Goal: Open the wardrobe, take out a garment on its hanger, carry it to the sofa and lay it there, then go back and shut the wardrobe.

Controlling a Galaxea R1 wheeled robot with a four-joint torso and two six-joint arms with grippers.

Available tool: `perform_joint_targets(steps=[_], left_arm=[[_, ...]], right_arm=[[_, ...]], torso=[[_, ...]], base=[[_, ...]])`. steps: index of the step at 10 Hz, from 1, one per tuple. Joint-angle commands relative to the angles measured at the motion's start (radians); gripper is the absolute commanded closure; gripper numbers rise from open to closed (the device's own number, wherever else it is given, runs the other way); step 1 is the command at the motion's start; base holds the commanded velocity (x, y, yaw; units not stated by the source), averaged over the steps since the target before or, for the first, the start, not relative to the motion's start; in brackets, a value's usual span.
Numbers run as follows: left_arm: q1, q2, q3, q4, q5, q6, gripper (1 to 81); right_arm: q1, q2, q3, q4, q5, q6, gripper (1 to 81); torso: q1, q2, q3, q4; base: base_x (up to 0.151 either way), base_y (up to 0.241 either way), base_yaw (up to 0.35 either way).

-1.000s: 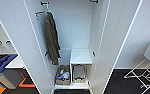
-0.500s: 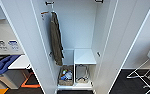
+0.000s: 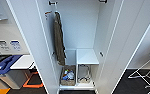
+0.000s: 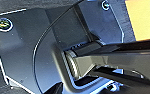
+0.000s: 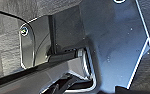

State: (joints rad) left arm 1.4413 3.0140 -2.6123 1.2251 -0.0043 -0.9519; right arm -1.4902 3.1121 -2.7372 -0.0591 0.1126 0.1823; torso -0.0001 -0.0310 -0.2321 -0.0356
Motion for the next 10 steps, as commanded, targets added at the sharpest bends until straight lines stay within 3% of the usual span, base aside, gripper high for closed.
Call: perform_joint_targets(steps=[1, 10], left_arm=[[-0.025, 0.010, 0.011, -0.006, 0.032, -0.001, 1.0], [-0.025, 0.010, 0.011, -0.007, 0.030, -0.001, 1.0]], right_arm=[[0.024, 0.001, 0.007, -0.008, -0.059, -0.007, 1.0], [0.030, 0.001, 0.007, -0.007, -0.057, -0.007, 1.0]], torso=[[0.000, 0.000, 0.000, 0.000], [0.000, 0.000, 0.000, 0.000]], base=[[0.000, 0.000, 0.000], [0.000, 0.000, 0.000]])
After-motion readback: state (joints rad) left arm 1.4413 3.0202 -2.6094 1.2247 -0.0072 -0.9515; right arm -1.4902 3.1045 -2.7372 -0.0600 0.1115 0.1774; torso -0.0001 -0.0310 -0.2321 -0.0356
